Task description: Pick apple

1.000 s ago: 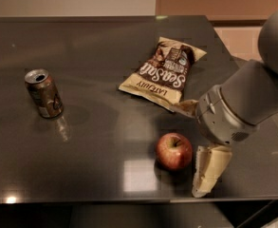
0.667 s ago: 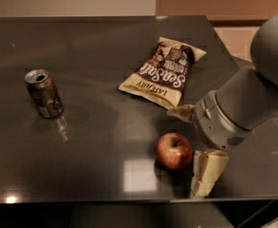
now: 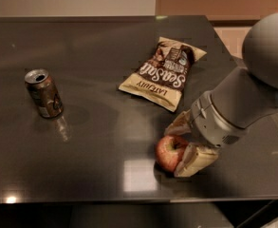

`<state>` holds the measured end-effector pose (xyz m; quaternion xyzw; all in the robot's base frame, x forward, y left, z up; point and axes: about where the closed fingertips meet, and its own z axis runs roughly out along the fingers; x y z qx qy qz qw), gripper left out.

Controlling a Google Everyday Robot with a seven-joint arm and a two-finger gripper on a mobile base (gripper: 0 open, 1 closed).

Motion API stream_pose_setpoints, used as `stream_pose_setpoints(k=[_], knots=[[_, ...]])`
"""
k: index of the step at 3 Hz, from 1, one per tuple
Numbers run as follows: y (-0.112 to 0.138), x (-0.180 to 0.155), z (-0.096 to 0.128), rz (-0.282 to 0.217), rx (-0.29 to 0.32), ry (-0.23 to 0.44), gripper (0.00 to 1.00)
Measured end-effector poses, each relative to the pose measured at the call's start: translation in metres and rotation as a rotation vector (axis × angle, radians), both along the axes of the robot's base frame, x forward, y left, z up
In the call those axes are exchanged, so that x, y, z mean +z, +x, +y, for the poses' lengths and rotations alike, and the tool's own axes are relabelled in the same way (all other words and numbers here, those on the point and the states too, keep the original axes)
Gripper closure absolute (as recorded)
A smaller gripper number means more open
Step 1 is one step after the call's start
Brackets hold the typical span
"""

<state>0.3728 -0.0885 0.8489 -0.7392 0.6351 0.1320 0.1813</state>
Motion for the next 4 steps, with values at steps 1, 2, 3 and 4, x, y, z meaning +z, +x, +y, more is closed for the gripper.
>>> stream_pose_setpoints(k=[1, 2, 3, 4], knots=[[0.003, 0.010, 0.003, 0.027, -0.011, 0.015, 0.65], [0.014, 0.037, 0.006, 0.057, -0.035, 0.050, 0.88], [0.031, 0.071, 0.009, 0.066, -0.055, 0.080, 1.00], [0.048, 0.105, 0.011, 0.036, -0.065, 0.122, 1.00]])
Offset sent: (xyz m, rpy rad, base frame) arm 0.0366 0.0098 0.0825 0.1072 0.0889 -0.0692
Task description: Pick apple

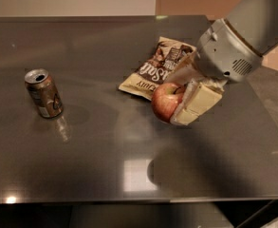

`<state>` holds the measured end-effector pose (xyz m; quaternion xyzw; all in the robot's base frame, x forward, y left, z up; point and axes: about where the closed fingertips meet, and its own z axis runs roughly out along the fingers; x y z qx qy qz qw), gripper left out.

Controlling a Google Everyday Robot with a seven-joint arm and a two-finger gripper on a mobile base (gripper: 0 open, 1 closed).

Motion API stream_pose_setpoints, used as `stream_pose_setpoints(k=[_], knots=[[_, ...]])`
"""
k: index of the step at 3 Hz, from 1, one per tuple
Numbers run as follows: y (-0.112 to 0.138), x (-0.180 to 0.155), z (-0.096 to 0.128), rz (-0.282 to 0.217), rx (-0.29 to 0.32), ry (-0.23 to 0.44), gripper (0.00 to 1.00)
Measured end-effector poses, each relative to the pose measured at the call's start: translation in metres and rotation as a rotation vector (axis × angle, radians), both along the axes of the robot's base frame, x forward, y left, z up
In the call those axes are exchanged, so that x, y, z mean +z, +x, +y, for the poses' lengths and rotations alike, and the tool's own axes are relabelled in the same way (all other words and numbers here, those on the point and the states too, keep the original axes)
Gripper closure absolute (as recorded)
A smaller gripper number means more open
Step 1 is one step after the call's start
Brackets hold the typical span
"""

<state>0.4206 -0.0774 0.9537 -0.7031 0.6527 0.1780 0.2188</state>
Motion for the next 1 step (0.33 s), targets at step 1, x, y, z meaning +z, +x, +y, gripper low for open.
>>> stream_pose_setpoints(k=[1], knots=[[0.0002, 0.0004, 0.0002, -0.001, 0.000, 0.001, 1.00]])
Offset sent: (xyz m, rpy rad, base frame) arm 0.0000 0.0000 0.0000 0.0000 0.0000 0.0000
